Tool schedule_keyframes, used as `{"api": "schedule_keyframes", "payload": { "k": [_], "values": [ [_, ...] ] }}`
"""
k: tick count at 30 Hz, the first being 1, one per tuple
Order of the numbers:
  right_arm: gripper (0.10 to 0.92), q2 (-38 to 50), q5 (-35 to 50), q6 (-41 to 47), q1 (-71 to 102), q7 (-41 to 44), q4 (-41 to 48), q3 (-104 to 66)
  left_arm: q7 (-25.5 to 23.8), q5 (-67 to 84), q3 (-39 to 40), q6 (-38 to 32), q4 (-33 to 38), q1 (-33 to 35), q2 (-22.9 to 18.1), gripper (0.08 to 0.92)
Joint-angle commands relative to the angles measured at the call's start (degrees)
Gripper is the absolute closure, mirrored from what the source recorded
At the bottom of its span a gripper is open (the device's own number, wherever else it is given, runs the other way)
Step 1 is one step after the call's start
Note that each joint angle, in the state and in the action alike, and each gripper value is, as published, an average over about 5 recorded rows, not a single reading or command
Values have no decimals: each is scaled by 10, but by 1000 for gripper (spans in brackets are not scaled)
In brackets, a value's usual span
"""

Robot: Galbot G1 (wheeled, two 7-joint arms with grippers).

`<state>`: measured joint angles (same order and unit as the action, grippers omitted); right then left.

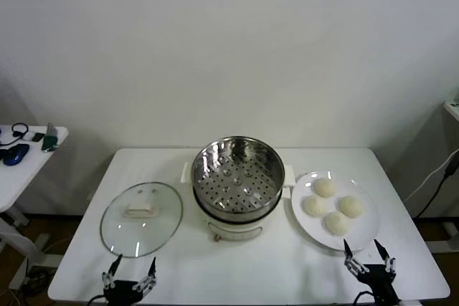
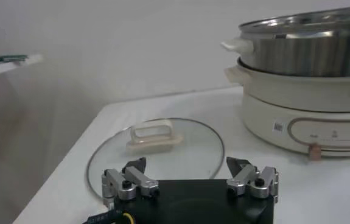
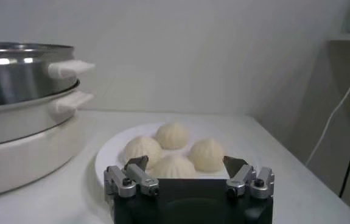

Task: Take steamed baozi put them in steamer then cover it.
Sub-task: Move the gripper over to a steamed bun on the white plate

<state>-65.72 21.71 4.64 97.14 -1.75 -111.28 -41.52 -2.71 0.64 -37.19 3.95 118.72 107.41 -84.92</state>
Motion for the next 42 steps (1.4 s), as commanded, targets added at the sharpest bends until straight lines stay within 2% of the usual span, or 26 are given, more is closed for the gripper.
{"api": "schedule_keyframes", "payload": {
  "k": [1, 6, 10, 17, 21, 26, 30, 35, 42],
  "values": [
    [203, 45, 4, 79, -49, -11, -17, -18, 1, -1, 0, 1, 4, 1, 0, 177],
    [203, 155, 40, 198, -191, 6, 24, 7, 1, -4, 4, 0, 4, -1, 1, 177],
    [203, 275, 29, 253, -298, 88, 98, 73, 2, -9, 9, -3, 4, -2, 3, 177],
    [203, 450, -49, 182, -512, 299, 220, 308, 3, -15, 14, -8, 1, -6, 3, 177],
    [203, 488, -105, 126, -670, 424, 271, 486, 3, -17, 15, -9, 0, -7, 1, 177],
    [203, 490, -170, 42, -925, 583, 340, 759, 4, -22, 17, -11, 0, -4, -2, 177],
    [203, 451, -190, -8, -1131, 651, 403, 988, 4, -26, 18, -15, -2, -1, -3, 177],
    [203, 360, -142, -19, -1263, 681, 464, 1154, 6, -28, 18, -18, -7, -1, -4, 177],
    [203, 239, -118, 1, -1268, 680, 532, 1216, 6, -27, 15, -19, -11, -5, -6, 177]
  ]
}}
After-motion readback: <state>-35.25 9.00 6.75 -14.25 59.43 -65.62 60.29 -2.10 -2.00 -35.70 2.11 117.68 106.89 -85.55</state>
